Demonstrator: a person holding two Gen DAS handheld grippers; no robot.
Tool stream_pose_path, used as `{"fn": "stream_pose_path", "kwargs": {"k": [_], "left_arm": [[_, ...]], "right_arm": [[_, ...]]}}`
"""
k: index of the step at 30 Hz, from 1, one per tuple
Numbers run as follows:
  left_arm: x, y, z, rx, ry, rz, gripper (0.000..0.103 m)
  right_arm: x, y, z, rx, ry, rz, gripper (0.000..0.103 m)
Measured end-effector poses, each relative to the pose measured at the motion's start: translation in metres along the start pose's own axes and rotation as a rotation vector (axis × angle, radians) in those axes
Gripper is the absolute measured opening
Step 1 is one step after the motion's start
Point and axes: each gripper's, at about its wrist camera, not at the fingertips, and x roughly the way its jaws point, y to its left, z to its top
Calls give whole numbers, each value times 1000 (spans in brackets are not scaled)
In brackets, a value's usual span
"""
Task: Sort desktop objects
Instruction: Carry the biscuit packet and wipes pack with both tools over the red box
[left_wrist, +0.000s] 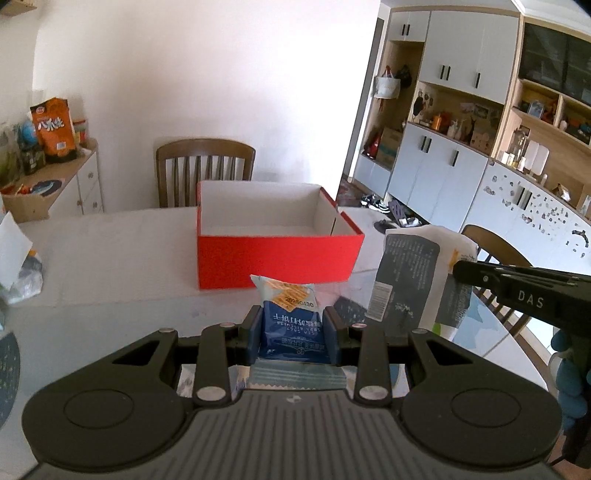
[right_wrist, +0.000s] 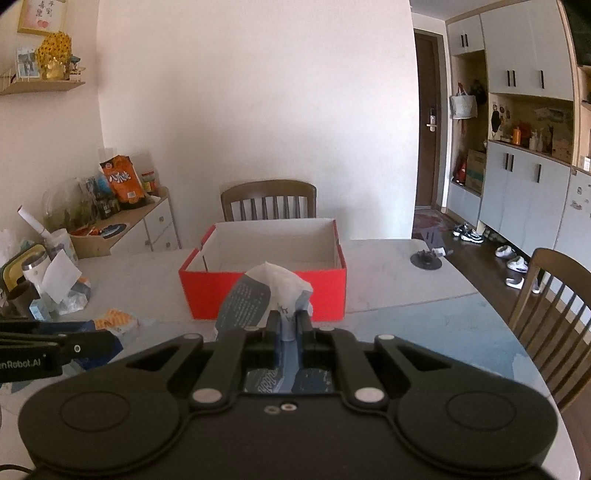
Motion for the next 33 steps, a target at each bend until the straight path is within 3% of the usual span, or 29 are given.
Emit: {"fn": "stream_pose_path", "kwargs": {"k": [33], "left_arm": [[131,-16,104,61,6,51,33]], "right_arm": [[123,-70,105,6,-14,58,8]]}}
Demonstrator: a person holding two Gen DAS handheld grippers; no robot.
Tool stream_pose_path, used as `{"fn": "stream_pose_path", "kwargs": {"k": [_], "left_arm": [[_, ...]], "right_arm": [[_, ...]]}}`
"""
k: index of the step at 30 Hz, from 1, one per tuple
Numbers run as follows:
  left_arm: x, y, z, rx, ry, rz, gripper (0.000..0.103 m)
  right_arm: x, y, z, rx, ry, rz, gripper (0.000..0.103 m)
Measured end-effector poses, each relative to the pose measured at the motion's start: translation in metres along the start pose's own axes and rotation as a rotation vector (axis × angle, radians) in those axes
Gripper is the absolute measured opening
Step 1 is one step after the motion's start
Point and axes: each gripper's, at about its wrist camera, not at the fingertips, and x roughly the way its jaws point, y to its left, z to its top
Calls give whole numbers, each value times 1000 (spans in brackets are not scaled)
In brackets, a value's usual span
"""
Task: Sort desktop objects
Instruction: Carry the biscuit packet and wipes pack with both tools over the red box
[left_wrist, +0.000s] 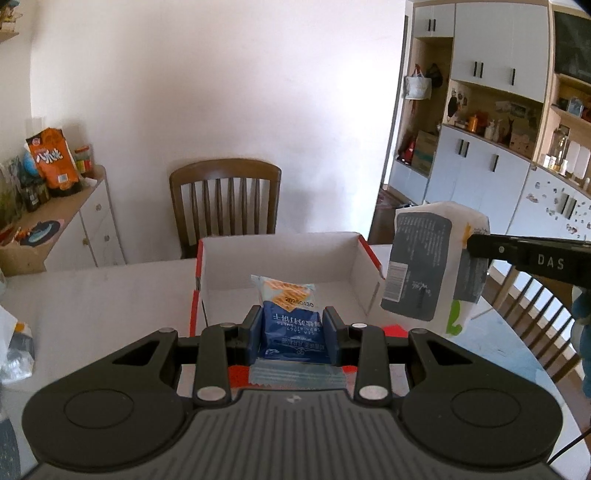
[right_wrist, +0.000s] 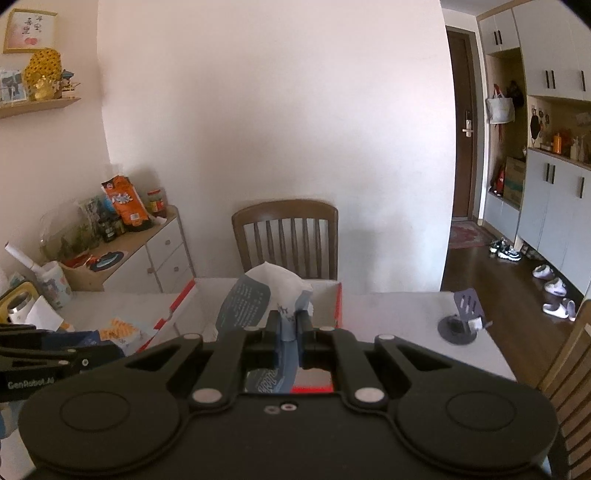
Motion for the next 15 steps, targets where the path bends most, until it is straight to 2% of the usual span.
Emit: {"fn": "stream_pose_path", "kwargs": {"k": [10,15], "left_arm": [[37,0,18,45,-1,4,33],[65,-3,24,83,25,-4,33]], "right_arm": [[41,-11,13,12,23,-20,8],[64,-8,18,1,46,-34,8]]}}
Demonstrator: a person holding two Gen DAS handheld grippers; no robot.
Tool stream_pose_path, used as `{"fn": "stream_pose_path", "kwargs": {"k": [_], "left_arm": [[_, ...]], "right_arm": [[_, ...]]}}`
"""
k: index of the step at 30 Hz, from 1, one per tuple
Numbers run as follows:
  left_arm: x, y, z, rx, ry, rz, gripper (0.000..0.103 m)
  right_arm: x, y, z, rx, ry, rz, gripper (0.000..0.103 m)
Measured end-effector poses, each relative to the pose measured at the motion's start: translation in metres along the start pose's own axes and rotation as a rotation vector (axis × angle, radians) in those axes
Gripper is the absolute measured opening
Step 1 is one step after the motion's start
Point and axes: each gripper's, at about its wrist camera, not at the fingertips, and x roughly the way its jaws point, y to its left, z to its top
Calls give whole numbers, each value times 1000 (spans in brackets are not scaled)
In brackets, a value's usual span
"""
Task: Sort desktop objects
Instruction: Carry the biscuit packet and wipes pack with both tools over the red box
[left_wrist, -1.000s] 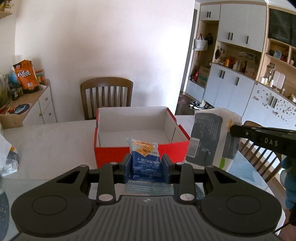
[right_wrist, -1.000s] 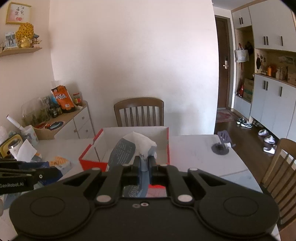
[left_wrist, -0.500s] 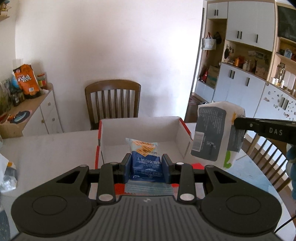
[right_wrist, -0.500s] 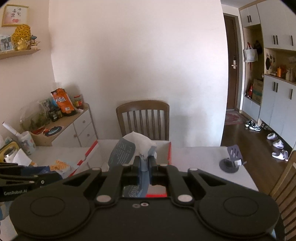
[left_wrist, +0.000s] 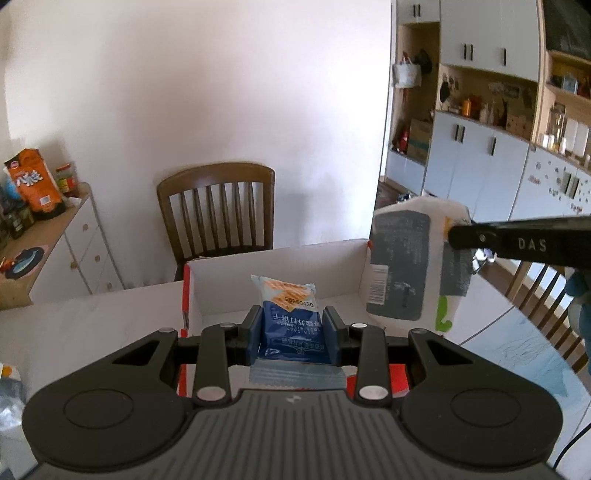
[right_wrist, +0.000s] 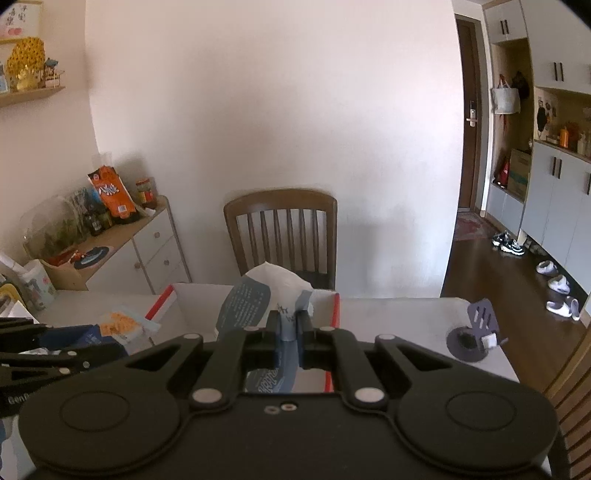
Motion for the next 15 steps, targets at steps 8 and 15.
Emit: {"fn": "stream_pose_path", "kwargs": {"k": [8,15], "left_arm": [[46,2,6,22,73,16,33],[78,6,9,20,135,11,33]], "right_arm": [[47,4,1,-48,81,-25,8],[86,7,-2,-71,194,-31,8]]}}
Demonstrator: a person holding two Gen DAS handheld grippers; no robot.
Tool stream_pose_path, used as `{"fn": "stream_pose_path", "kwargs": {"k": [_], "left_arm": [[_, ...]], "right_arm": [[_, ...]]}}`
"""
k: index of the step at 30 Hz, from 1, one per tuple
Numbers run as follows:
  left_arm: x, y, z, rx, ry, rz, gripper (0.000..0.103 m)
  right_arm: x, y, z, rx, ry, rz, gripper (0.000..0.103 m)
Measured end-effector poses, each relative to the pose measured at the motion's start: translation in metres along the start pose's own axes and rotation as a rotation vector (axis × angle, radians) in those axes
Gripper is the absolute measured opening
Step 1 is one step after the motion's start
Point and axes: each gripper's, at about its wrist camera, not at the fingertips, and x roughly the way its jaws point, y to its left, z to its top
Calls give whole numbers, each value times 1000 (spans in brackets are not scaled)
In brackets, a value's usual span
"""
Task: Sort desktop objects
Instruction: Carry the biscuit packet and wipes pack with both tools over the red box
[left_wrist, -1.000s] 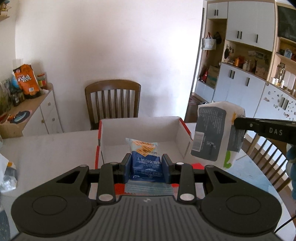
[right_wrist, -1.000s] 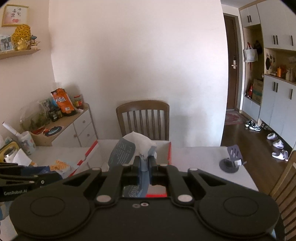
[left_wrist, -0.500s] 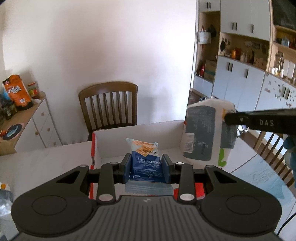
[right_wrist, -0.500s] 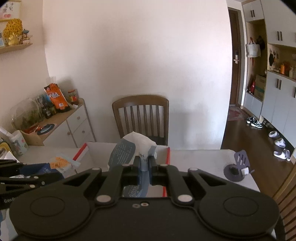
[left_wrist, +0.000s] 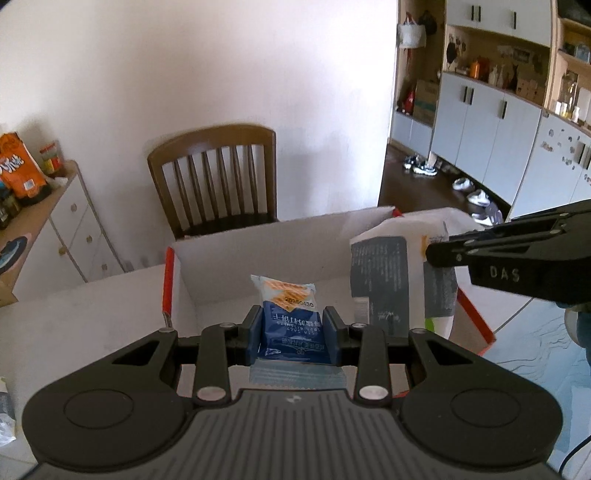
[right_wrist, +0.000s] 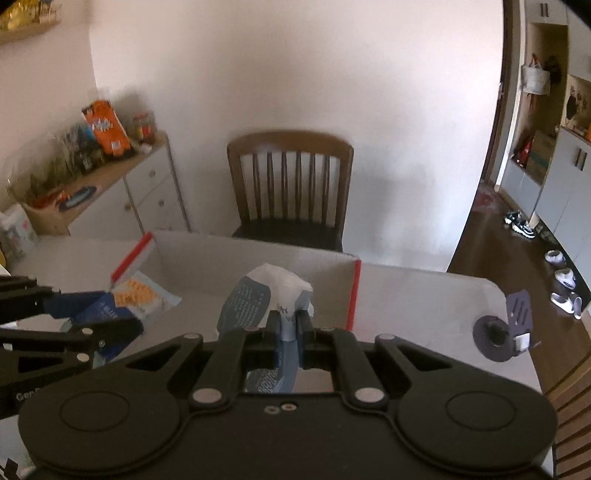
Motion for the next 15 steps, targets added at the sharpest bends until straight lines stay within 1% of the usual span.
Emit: {"fn": "stream_pose_path", "kwargs": {"k": [5,10,15], "left_arm": [[25,7,2,-18,58,-7,33],[46,12,1,3,109,-5,33],[62,17,-1,-5,163,-22,33]], "right_arm": [[23,6,1,-17,77,1,8],[42,7,-5,-26,131,0,8],[56,7,-6,-32,197,21,8]]}}
